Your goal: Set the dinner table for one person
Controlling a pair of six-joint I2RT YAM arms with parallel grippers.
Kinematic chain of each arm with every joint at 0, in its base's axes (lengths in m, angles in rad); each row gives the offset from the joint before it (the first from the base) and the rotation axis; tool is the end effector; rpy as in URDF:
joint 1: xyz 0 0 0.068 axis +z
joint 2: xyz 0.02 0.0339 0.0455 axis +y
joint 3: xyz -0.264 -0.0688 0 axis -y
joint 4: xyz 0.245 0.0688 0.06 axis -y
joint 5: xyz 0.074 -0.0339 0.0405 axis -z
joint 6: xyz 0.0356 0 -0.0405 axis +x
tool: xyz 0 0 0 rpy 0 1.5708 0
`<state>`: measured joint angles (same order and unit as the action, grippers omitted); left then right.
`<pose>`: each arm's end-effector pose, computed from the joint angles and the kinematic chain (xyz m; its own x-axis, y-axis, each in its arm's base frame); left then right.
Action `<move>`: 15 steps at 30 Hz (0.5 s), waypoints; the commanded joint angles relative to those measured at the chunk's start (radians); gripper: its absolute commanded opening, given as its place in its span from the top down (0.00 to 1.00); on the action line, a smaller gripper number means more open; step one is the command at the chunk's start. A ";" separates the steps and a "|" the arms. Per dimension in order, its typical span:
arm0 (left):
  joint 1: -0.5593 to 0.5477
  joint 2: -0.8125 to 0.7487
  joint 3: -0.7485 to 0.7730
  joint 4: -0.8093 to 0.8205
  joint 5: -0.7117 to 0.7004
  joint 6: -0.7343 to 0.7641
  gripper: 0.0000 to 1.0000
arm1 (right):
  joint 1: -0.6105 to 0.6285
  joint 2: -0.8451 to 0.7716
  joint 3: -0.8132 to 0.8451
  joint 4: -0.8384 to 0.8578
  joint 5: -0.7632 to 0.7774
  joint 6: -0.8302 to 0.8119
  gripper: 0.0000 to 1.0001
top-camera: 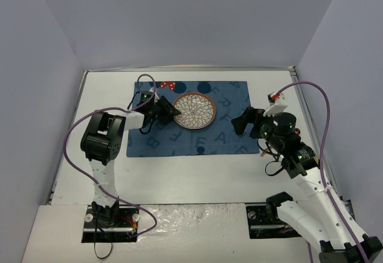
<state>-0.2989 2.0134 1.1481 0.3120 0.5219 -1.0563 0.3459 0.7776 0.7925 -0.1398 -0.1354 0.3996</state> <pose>0.4027 -0.1426 0.1493 -0.8222 -0.5363 -0.1906 -0.1121 0.4809 -0.8696 0.1718 0.0670 0.3487 -0.2877 0.3061 -0.9075 -0.3800 0.8333 0.4015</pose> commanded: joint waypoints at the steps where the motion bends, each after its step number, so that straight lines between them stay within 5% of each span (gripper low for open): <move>1: 0.003 -0.119 0.041 0.025 0.004 0.009 0.51 | -0.002 -0.003 0.009 0.053 0.068 0.002 0.00; 4: 0.004 -0.147 0.045 -0.034 -0.019 0.032 0.25 | -0.002 -0.006 0.025 0.035 0.140 0.017 0.00; 8: 0.004 -0.219 0.084 -0.232 -0.076 0.118 0.05 | -0.003 0.002 0.040 0.002 0.304 0.016 0.00; 15: 0.006 -0.393 0.200 -0.672 -0.288 0.338 0.03 | -0.019 0.079 0.036 -0.057 0.502 -0.049 0.00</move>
<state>-0.2989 1.7834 1.2439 -0.0942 0.3822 -0.8908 0.3458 0.7877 0.7925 -0.1857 0.1931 0.3785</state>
